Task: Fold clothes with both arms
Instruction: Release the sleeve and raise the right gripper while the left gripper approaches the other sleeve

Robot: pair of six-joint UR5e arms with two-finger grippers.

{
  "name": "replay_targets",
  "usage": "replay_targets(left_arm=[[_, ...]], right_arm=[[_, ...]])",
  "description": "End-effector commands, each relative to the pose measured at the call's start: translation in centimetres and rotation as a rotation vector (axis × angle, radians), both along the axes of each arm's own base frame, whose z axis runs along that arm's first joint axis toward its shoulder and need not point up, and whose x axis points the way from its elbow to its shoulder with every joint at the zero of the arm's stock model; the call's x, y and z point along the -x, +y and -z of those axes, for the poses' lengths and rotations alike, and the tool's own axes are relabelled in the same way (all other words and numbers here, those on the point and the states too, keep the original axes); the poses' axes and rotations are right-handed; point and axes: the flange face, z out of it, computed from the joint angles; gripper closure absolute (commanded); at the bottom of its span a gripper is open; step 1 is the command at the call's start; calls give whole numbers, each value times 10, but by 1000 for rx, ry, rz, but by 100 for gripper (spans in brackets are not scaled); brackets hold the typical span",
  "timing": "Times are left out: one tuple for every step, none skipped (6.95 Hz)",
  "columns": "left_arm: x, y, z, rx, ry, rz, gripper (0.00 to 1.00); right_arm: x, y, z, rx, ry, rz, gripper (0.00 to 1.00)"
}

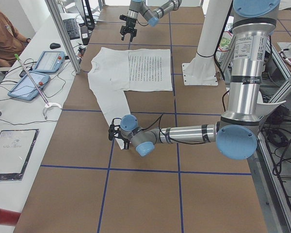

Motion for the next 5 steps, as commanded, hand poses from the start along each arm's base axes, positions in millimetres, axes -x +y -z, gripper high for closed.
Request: replay_targets(left_arm=[[0, 1, -4, 8, -4, 0, 47], [0, 1, -7, 16, -7, 0, 47], [0, 1, -9, 17, -8, 0, 47], [0, 1, -8, 30, -4, 9, 52], [-5, 4, -6, 57, 11, 23, 67]], right_arm=[[-1, 1, 1, -1, -2, 1, 0], [-1, 1, 2, -3, -3, 1, 0], [-2, 0, 2, -3, -3, 0, 0], [-1, 1, 3, -3, -4, -1, 0], [-1, 1, 4, -5, -6, -1, 0]])
